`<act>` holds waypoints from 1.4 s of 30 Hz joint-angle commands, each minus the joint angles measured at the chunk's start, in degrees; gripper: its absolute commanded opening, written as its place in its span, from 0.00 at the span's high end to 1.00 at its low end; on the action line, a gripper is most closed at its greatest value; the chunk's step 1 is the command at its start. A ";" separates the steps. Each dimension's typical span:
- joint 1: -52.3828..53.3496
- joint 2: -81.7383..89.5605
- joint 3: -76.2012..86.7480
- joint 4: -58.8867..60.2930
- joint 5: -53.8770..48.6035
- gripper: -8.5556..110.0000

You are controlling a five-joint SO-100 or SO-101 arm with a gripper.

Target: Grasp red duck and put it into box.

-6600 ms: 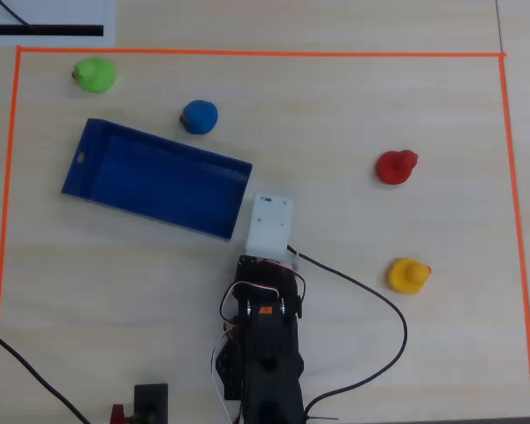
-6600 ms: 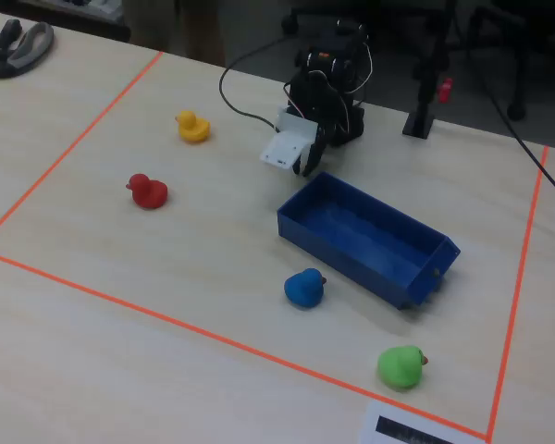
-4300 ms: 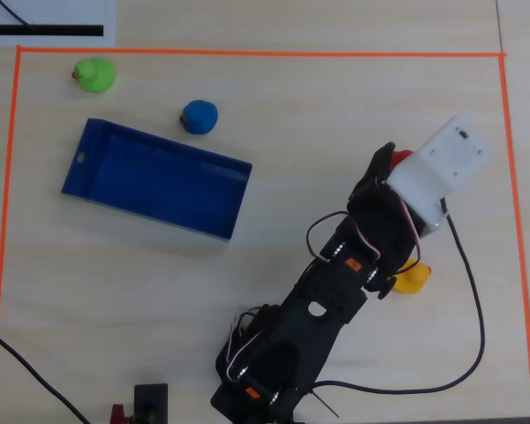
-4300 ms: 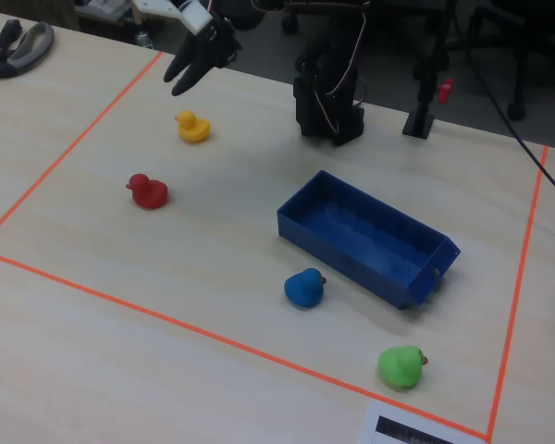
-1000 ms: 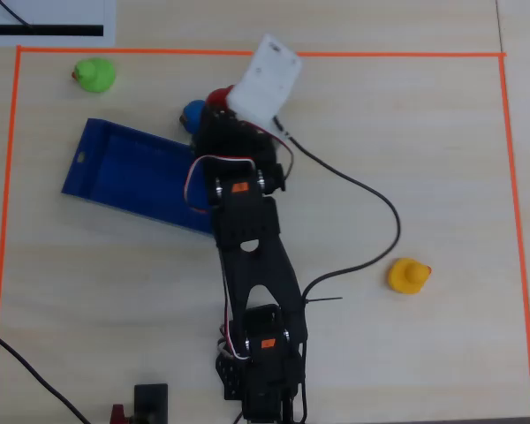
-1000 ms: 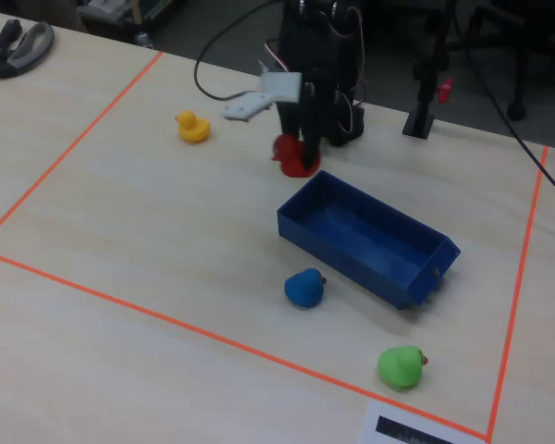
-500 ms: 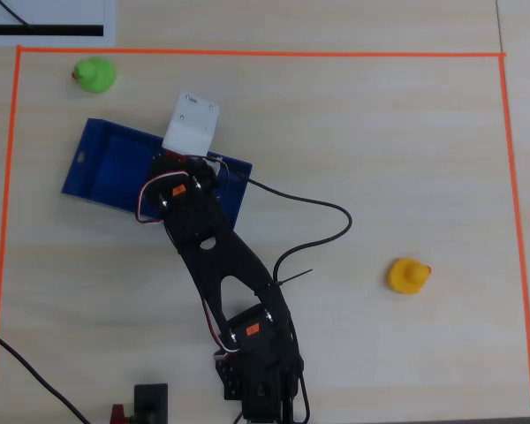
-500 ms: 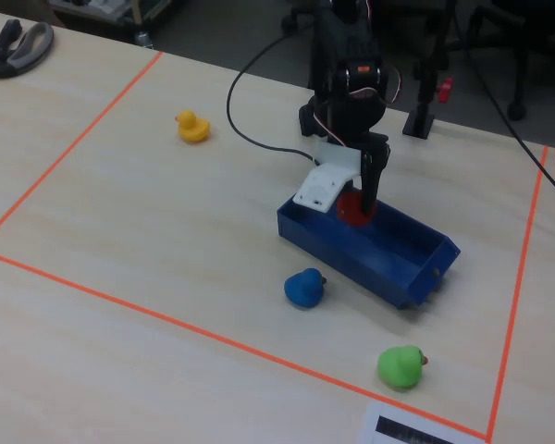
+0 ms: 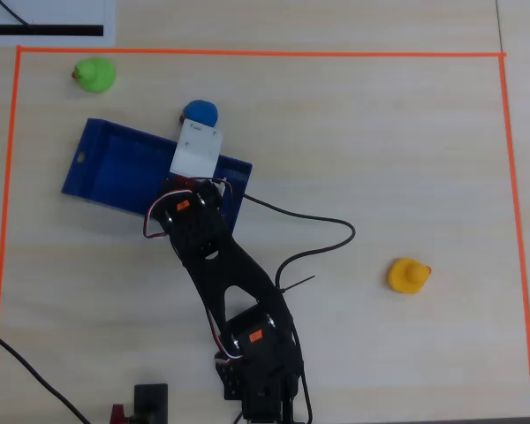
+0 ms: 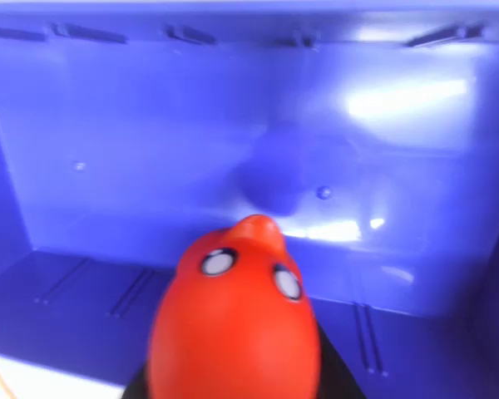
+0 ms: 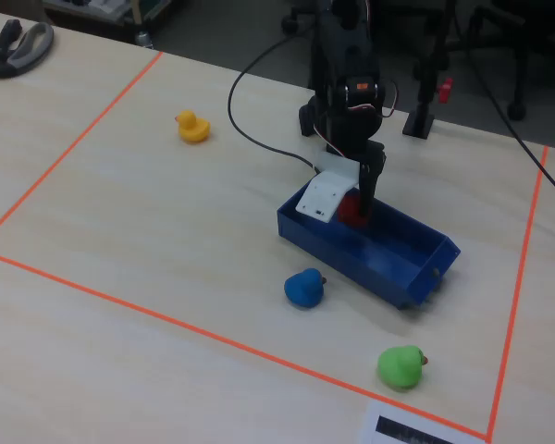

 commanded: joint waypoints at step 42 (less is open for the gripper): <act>32.43 84.11 47.55 18.46 -26.98 0.93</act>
